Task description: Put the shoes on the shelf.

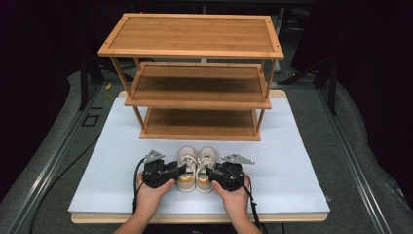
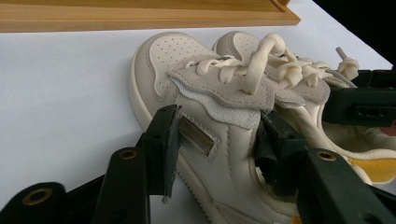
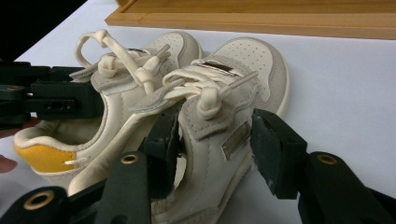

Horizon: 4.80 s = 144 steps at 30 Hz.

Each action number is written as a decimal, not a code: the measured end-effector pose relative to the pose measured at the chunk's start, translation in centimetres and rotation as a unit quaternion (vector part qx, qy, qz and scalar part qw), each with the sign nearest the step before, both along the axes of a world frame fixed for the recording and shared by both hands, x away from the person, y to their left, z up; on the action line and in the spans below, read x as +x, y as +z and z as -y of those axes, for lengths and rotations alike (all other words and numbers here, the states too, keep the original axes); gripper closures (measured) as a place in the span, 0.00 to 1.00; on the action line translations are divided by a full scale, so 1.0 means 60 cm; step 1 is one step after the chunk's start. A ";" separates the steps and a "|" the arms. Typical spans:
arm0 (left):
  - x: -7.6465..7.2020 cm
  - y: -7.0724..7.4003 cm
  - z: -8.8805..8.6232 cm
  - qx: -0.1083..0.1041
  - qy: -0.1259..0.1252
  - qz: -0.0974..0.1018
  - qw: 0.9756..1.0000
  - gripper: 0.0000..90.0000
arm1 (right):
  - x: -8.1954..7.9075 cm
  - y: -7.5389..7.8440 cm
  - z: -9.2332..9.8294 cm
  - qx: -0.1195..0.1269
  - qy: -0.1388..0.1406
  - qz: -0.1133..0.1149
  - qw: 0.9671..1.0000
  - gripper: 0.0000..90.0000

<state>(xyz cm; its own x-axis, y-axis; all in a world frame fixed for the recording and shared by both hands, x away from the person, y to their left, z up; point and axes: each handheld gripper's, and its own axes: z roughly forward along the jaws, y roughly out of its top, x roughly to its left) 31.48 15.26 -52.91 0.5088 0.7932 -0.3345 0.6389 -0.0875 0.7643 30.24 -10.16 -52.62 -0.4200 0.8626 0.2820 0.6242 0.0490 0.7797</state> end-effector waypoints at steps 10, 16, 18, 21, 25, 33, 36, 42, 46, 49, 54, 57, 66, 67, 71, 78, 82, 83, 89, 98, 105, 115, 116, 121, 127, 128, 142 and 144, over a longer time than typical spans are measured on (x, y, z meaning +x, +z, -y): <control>-0.020 -0.005 0.003 -0.015 0.041 0.014 0.999 0.54 | -0.022 0.000 -0.008 0.003 -0.031 0.015 0.999 0.50; -0.023 -0.014 0.005 -0.036 0.057 0.022 0.997 0.52 | -0.027 -0.011 -0.010 0.023 -0.054 0.031 0.998 0.49; -0.022 -0.017 0.003 -0.039 0.054 0.027 0.997 0.51 | -0.028 -0.015 -0.010 0.026 -0.059 0.033 0.997 0.49; -0.021 -0.022 0.001 -0.055 0.045 0.030 0.997 0.55 | -0.024 -0.023 -0.007 0.046 -0.067 0.027 0.996 0.50; -0.022 -0.028 0.000 -0.066 0.051 0.036 0.996 0.55 | -0.020 -0.034 -0.004 0.083 -0.071 0.024 0.994 0.50; -0.021 -0.029 0.001 -0.063 0.053 0.039 0.996 0.56 | -0.019 -0.032 -0.004 0.065 -0.065 0.032 0.995 0.49; -0.022 -0.029 0.001 -0.062 0.054 0.042 0.996 0.56 | -0.019 -0.030 -0.005 0.063 -0.060 0.029 0.996 0.50; -0.023 -0.026 0.003 -0.053 0.055 0.042 0.996 0.58 | -0.015 -0.032 -0.007 0.067 -0.061 0.030 0.995 0.52; -0.022 -0.027 0.003 -0.055 0.055 0.040 0.996 0.57 | -0.016 -0.032 -0.010 0.064 -0.066 0.034 0.995 0.51; -0.022 -0.028 0.003 -0.059 0.056 0.040 0.996 0.57 | -0.016 -0.031 -0.009 0.062 -0.064 0.033 0.995 0.51; -0.022 -0.029 0.002 -0.062 0.057 0.041 0.996 0.56 | -0.015 -0.032 -0.010 0.060 -0.063 0.037 0.995 0.52; -0.020 -0.030 0.002 -0.064 0.057 0.038 0.996 0.55 | -0.016 -0.033 -0.010 0.057 -0.067 0.037 0.995 0.53; -0.021 -0.033 0.004 -0.070 0.062 0.046 0.995 0.54 | -0.019 -0.036 -0.013 0.066 -0.077 0.047 0.994 0.53; -0.021 -0.033 0.004 -0.070 0.065 0.046 0.994 0.54 | -0.020 -0.037 -0.013 0.065 -0.077 0.047 0.994 0.53; -0.023 -0.033 0.007 -0.067 0.070 0.053 0.994 0.55 | -0.020 -0.038 -0.012 0.070 -0.076 0.049 0.993 0.53; -0.024 -0.036 0.005 -0.074 0.070 0.056 0.993 0.54 | -0.021 -0.038 -0.013 0.070 -0.078 0.052 0.993 0.52; -0.024 -0.036 0.005 -0.074 0.069 0.056 0.993 0.55 | -0.023 -0.038 -0.013 0.070 -0.076 0.057 0.993 0.55; -0.024 -0.036 0.006 -0.074 0.069 0.056 0.993 0.55 | -0.024 -0.038 -0.014 0.068 -0.077 0.061 0.993 0.56; -0.025 -0.036 0.007 -0.076 0.073 0.057 0.993 0.55 | -0.026 -0.037 -0.017 0.057 -0.086 0.068 0.992 0.58; -0.027 -0.036 0.009 -0.077 0.079 0.062 0.992 0.58 | -0.031 -0.036 -0.020 0.055 -0.094 0.076 0.991 0.62; -0.028 -0.036 0.009 -0.080 0.081 0.064 0.991 0.60 | -0.031 -0.036 -0.020 0.058 -0.093 0.074 0.991 0.63; -0.027 -0.034 0.010 -0.081 0.081 0.060 0.992 0.61 | -0.031 -0.034 -0.021 0.064 -0.098 0.071 0.991 0.63; -0.027 -0.033 0.010 -0.080 0.081 0.059 0.992 0.61 | -0.031 -0.034 -0.021 0.062 -0.097 0.072 0.991 0.63; -0.027 -0.031 0.011 -0.080 0.080 0.057 0.992 0.61 | -0.031 -0.032 -0.021 0.061 -0.097 0.071 0.991 0.63; -0.027 -0.030 0.011 -0.084 0.082 0.057 0.991 0.61 | -0.030 -0.030 -0.020 0.061 -0.097 0.073 0.991 0.63; -0.027 -0.027 0.010 -0.085 0.081 0.058 0.991 0.61 | -0.029 -0.028 -0.020 0.060 -0.097 0.075 0.991 0.63; -0.024 0.006 0.008 -0.085 0.081 0.069 0.991 0.61 | -0.025 0.003 -0.022 0.060 -0.093 0.090 0.990 0.63; -0.024 0.009 0.009 -0.086 0.083 0.070 0.990 0.61 | -0.026 0.009 -0.023 0.060 -0.093 0.093 0.990 0.63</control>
<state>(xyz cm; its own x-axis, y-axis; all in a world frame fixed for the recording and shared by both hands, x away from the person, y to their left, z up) 30.02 14.74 -52.40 0.4281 0.8069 -0.4070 0.5196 0.1486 0.8414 28.70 -8.79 -52.11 -0.3116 0.8950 0.3193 0.4593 -0.1523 0.8751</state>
